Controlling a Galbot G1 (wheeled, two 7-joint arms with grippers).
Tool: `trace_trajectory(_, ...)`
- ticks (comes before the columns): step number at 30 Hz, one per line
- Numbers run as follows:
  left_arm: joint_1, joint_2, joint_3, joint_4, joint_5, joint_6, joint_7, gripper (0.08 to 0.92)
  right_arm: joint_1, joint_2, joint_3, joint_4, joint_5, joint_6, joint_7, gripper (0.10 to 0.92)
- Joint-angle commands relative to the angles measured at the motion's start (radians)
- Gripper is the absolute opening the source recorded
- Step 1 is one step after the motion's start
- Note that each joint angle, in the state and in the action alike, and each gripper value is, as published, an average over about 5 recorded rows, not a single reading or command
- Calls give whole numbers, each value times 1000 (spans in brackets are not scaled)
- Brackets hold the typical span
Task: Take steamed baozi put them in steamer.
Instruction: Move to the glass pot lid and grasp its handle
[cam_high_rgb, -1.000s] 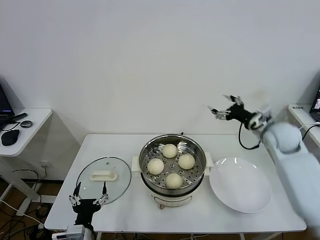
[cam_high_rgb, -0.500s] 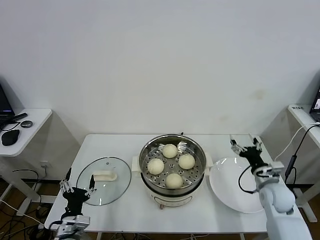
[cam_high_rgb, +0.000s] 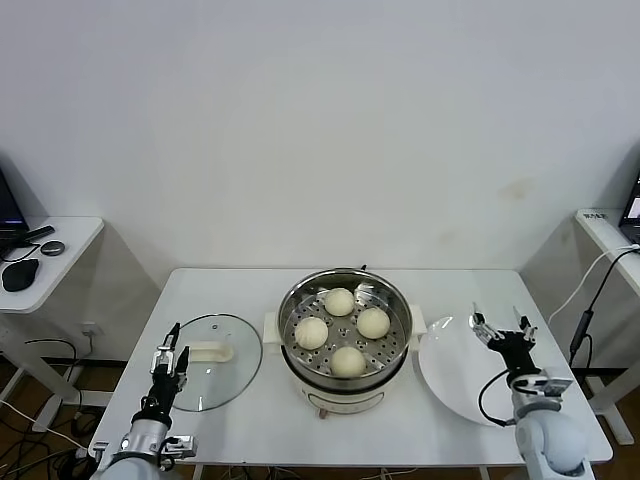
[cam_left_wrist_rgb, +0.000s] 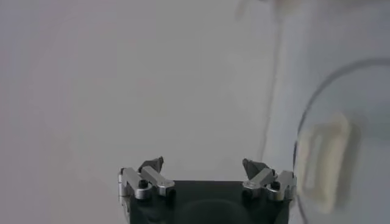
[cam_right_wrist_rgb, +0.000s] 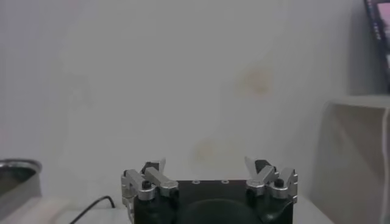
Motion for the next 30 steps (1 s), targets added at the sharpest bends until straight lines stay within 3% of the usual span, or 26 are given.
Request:
trace_trajectory(1,-68,48,36,164,116,-3,-11,823,-47,29,21,11,-19,16,26,823)
trace_trajectory(30,-201,36,86,291,64,-22,-5,823,-46,49,42,-14,-38,33,32,823)
